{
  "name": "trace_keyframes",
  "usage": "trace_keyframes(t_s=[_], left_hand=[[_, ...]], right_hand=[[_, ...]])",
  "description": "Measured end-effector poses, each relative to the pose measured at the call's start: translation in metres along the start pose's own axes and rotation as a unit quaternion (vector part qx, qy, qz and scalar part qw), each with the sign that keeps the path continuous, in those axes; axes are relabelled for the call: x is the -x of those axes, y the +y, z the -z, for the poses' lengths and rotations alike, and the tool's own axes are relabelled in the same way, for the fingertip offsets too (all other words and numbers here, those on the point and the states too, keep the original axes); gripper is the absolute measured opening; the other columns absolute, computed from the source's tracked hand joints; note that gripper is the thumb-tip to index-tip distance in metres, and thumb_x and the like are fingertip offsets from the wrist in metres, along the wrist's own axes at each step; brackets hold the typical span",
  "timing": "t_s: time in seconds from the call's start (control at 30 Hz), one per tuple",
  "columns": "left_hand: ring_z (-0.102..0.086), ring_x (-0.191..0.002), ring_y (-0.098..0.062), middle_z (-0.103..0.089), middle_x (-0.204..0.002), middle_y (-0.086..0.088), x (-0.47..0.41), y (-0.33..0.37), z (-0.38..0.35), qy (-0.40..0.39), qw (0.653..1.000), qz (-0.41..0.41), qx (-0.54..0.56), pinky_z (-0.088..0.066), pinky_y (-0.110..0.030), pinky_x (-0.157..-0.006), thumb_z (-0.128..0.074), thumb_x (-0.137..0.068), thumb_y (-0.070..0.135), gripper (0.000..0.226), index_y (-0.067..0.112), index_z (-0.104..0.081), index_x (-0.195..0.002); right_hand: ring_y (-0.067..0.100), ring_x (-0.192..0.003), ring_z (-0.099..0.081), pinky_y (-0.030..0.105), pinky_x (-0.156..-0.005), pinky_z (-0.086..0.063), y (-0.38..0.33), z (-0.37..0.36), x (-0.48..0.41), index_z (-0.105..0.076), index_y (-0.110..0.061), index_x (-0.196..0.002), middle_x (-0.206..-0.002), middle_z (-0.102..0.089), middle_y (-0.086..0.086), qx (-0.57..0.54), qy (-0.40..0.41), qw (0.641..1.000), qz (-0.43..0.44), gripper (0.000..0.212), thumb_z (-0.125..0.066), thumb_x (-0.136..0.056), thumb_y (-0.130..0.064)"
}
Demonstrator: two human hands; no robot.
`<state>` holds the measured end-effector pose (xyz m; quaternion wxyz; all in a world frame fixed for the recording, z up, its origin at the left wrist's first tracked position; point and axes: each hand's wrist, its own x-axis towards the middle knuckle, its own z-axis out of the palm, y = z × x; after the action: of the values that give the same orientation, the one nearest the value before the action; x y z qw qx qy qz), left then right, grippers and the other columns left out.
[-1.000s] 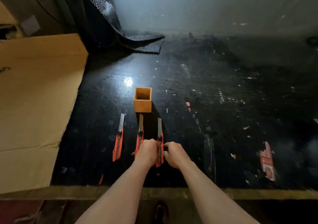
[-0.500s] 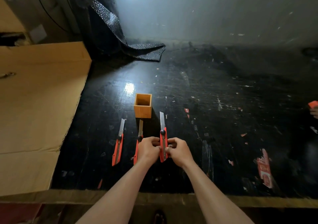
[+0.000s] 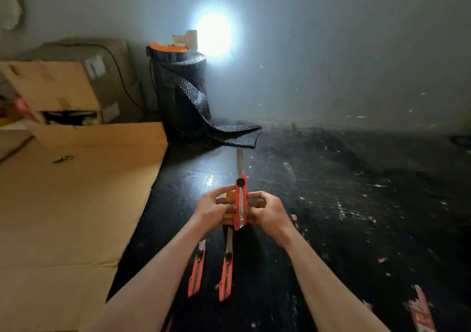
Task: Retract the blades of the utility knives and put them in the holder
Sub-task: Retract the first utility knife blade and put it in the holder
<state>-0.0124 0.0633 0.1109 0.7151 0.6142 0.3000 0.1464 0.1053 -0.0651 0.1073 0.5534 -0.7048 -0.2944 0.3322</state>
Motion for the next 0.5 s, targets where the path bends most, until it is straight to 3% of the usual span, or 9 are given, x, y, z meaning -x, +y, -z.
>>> trace_keyframes(t_s=[0.1,0.2,0.43,0.5], left_hand=[[-0.079,-0.083,-0.031,-0.079,-0.098,-0.018,-0.001,0.025,0.018,-0.008,1.000,-0.019,0.013,-0.065,-0.042,-0.065,-0.058,-0.086,-0.023,0.058,0.009,-0.061,-0.135],[-0.078,-0.090,-0.032,-0.078,-0.106,-0.020,0.000,0.042,0.030,-0.021,0.999,-0.033,0.014,-0.064,-0.042,-0.070,-0.057,-0.086,-0.023,0.060,0.010,-0.060,-0.137],[-0.077,-0.094,-0.029,-0.079,-0.103,-0.015,0.002,0.071,0.044,-0.022,0.996,-0.086,-0.007,-0.062,-0.052,-0.084,-0.055,-0.090,-0.020,0.059,0.012,-0.059,-0.139],[-0.078,-0.093,-0.027,-0.080,-0.098,-0.012,0.002,0.078,0.047,-0.017,0.995,-0.099,0.000,-0.063,-0.049,-0.081,-0.054,-0.090,-0.020,0.059,0.012,-0.059,-0.139]], right_hand=[[0.025,-0.091,-0.078,0.046,-0.081,-0.065,-0.030,-0.009,-0.016,-0.058,-0.011,-0.128,-0.110,-0.074,0.015,0.032,0.008,0.998,0.045,0.034,-0.067,-0.095,-0.005],[0.022,-0.092,-0.077,0.041,-0.080,-0.065,-0.055,-0.019,-0.028,-0.057,-0.024,-0.135,-0.110,-0.073,0.012,0.061,0.043,0.990,0.116,0.039,-0.066,-0.098,-0.013],[0.018,-0.098,-0.073,0.036,-0.086,-0.062,-0.098,-0.027,-0.044,-0.069,-0.027,-0.116,-0.107,-0.074,0.000,0.152,0.078,0.970,0.175,0.020,-0.066,-0.099,-0.018],[0.017,-0.099,-0.071,0.029,-0.083,-0.061,-0.104,-0.029,-0.046,-0.070,-0.023,-0.117,-0.107,-0.072,-0.002,0.153,0.069,0.969,0.183,0.020,-0.066,-0.099,-0.016]])
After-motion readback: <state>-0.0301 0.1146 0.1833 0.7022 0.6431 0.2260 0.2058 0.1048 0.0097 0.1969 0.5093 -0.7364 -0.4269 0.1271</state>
